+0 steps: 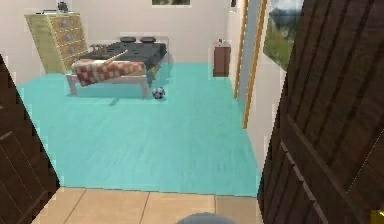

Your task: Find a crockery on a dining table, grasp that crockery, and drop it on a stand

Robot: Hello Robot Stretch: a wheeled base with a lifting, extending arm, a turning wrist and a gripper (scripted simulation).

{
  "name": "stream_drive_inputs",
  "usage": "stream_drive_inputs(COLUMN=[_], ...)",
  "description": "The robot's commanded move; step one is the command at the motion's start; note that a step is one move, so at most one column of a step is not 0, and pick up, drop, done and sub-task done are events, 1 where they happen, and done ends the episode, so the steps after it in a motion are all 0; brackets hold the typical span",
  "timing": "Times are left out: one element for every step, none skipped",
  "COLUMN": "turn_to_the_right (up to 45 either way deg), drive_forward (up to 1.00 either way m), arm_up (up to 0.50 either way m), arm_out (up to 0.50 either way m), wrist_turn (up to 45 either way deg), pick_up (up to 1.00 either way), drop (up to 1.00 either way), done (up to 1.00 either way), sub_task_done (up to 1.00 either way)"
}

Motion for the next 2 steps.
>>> stream_drive_inputs(turn_to_the_right=[0.0, 0.0], drive_forward=[1.0, 1.0], arm_up=[0.0, 0.0], arm_out=[0.0, 0.0], wrist_turn=[0.0, 0.0], pick_up=[0.0, 0.0], drop=[0.0, 0.0], done=[0.0, 0.0], sub_task_done=[0.0, 0.0])
